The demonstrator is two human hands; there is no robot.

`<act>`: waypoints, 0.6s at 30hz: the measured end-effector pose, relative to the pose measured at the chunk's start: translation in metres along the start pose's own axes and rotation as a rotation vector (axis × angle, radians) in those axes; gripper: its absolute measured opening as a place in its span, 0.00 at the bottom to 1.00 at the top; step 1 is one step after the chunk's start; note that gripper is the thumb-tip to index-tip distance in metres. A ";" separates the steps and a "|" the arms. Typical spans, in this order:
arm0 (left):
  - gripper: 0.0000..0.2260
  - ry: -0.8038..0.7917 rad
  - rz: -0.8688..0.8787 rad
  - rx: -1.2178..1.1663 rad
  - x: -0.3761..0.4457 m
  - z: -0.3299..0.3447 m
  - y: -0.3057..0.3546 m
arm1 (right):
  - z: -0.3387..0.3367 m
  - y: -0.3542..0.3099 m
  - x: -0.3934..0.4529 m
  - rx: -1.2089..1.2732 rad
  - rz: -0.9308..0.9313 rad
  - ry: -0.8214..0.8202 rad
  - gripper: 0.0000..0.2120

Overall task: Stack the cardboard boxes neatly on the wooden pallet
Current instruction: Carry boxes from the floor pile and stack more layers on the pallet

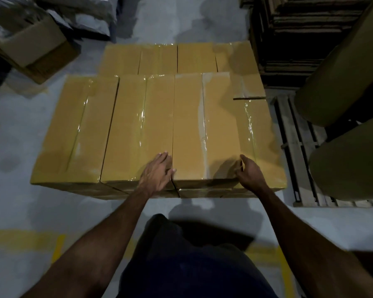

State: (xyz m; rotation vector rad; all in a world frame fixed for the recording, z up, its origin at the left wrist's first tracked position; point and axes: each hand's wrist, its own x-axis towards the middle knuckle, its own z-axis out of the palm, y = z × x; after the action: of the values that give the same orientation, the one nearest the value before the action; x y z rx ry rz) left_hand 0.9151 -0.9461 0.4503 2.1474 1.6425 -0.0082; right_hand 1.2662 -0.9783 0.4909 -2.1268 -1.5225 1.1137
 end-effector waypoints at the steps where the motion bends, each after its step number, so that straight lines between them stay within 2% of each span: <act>1: 0.31 -0.008 -0.007 0.001 0.009 -0.002 -0.002 | 0.000 -0.006 0.010 -0.042 -0.036 -0.009 0.22; 4: 0.33 -0.042 -0.035 0.017 0.043 -0.010 -0.014 | 0.004 -0.022 0.049 -0.140 -0.061 -0.053 0.33; 7: 0.33 -0.048 -0.002 0.043 0.087 -0.024 -0.031 | 0.009 -0.042 0.091 -0.176 -0.032 -0.043 0.39; 12: 0.33 -0.053 0.085 0.124 0.180 -0.054 -0.064 | 0.009 -0.077 0.170 -0.256 -0.016 0.011 0.36; 18: 0.33 -0.029 0.176 0.169 0.284 -0.083 -0.085 | 0.000 -0.105 0.257 -0.177 0.049 0.105 0.28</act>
State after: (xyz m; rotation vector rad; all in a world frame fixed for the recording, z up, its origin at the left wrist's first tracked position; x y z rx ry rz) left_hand 0.9006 -0.6397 0.4226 2.4007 1.4783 -0.1285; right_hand 1.2315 -0.7057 0.4499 -2.3100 -1.5805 0.8961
